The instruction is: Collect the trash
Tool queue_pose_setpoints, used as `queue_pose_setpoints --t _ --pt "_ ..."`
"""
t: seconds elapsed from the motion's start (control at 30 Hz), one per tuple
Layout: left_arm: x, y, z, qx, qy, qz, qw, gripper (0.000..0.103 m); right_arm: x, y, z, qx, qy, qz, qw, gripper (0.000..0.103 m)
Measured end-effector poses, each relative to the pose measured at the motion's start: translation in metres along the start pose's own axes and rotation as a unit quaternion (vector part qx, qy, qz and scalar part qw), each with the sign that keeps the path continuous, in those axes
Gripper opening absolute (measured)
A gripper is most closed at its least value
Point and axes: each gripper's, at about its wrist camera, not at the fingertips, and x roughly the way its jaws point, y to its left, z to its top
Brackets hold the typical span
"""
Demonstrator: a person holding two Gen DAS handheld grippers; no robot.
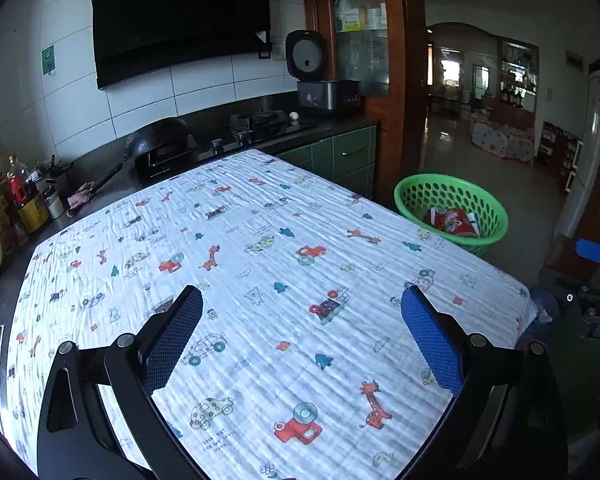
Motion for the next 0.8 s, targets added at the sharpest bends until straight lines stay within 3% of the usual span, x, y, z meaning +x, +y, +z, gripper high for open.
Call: queue_pose_setpoints --t 0.8 --pt "-0.0071 0.0067 -0.0013 -0.007 -0.011 0.015 0.9998 0.098 -0.0047 -0.0018 0.0013 0.002 -0.006 -0.004 1.0 0.094"
